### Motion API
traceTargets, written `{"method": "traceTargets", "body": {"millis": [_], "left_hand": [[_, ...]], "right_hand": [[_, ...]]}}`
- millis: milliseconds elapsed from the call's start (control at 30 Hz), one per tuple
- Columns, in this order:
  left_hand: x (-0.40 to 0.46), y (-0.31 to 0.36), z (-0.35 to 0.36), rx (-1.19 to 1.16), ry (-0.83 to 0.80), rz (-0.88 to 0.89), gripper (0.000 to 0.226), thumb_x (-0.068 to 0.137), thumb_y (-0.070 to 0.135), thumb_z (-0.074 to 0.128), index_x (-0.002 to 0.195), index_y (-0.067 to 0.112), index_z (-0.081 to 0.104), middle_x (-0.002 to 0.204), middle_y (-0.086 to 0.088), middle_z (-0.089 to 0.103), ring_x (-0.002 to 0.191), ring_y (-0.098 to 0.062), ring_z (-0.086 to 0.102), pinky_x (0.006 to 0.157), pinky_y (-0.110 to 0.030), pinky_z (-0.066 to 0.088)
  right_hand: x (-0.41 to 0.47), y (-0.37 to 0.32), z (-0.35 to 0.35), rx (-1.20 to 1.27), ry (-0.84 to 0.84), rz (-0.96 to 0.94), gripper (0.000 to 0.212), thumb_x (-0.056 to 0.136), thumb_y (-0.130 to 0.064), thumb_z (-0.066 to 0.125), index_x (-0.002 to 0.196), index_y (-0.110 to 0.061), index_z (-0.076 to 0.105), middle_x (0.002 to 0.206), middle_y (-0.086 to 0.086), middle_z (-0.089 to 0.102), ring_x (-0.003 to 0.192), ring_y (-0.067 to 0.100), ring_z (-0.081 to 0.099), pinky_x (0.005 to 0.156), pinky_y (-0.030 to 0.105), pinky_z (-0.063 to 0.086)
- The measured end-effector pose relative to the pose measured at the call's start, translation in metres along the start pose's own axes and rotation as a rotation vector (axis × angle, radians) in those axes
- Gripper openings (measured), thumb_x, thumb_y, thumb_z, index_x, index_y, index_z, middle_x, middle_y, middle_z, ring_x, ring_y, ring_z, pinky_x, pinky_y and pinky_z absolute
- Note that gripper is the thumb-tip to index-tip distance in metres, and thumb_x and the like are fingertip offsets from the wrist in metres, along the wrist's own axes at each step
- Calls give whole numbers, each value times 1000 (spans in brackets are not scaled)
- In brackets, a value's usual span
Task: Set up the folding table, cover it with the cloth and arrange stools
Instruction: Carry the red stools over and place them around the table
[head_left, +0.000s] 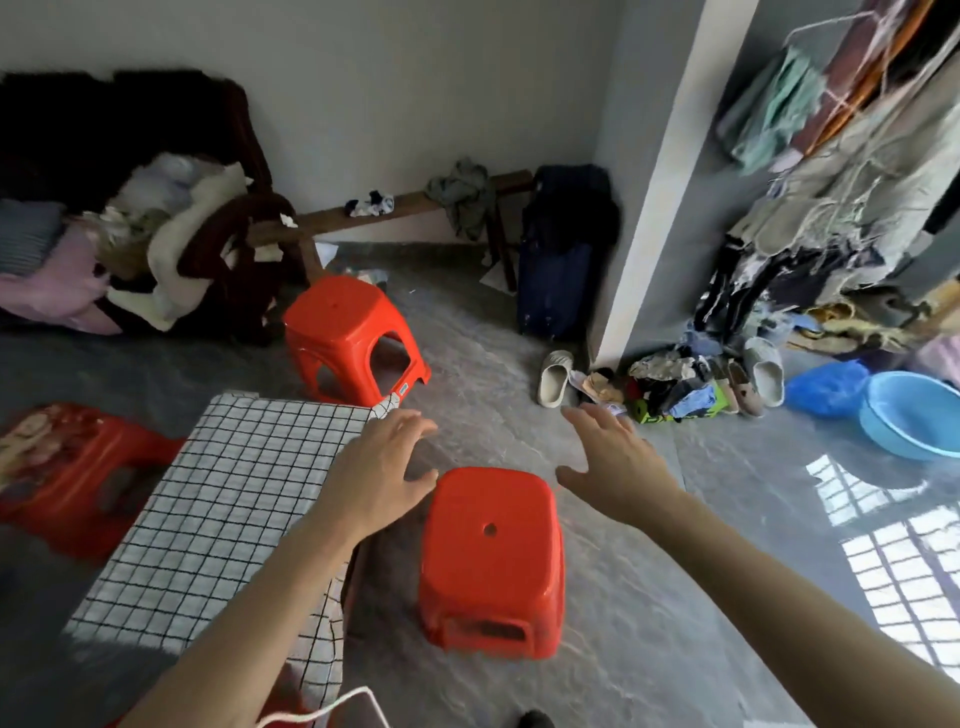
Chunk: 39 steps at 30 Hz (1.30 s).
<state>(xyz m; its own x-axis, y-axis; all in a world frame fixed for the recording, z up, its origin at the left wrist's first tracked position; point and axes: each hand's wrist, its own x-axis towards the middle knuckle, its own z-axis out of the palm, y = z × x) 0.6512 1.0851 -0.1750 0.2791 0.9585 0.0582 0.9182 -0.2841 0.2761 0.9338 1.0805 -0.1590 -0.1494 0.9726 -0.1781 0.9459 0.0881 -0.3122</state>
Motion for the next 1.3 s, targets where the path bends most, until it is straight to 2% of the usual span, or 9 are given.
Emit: {"method": "traceTargets", "body": {"millis": [133,233,567,667,833,1000,1167,1300], "left_hand": [[1,16,-15,-15,-58,33,42,84,42,64,123,30,53,132,14,47,123,-10,46,95,-33,47],[11,25,-18,-15,-81,88,40,83,42,64,120,29,54,127,16,48,121,-10,48,93,-33,47],[112,115,-20,119,-33,170,47,82,40,67,124,23,56,133,4,50,120,-22,50,90,-36,43],[147,148,-6,163,-25,142,51,82,44,65,128,24,52,140,3,45,124,-23,47,95,-39,42],[204,205,25,221,-124,66,63,84,49,61,139,28,41,156,0,28,136,-25,34,108,-41,33],[252,245,44,201,-135,57,63,86,47,60,142,29,38,158,1,23,140,-23,30,110,-41,30],[286,247,41,192,-93,11,57,87,46,60,138,28,43,155,2,29,138,-21,34,109,-39,34],[311,219,37,169,-87,-94,54,85,44,62,134,27,46,153,1,33,136,-20,37,105,-38,36]], "right_hand": [[-25,1,-24,-28,23,19,79,85,-47,62,151,-28,23,154,0,29,137,27,32,105,43,40],[-32,12,-38,-42,28,43,78,84,-48,62,150,-26,25,152,1,30,136,28,33,103,44,42],[1,100,-87,-62,68,62,76,82,-48,62,147,-27,31,147,1,36,132,29,39,98,47,46],[16,138,-103,-93,54,40,77,82,-48,63,148,-28,29,148,0,35,133,28,38,98,45,46],[40,209,-139,-216,55,-21,78,80,-46,65,147,-29,28,149,-2,34,134,25,37,102,43,41],[74,262,-167,-219,48,-41,72,85,-45,60,147,-28,28,149,0,34,135,26,36,102,44,40],[126,274,-179,-185,4,-90,63,90,-45,51,147,-25,31,150,4,33,136,29,35,105,47,38],[186,254,-180,-205,-33,-213,68,88,-47,54,148,-27,28,150,2,32,136,28,35,103,46,37]]}}
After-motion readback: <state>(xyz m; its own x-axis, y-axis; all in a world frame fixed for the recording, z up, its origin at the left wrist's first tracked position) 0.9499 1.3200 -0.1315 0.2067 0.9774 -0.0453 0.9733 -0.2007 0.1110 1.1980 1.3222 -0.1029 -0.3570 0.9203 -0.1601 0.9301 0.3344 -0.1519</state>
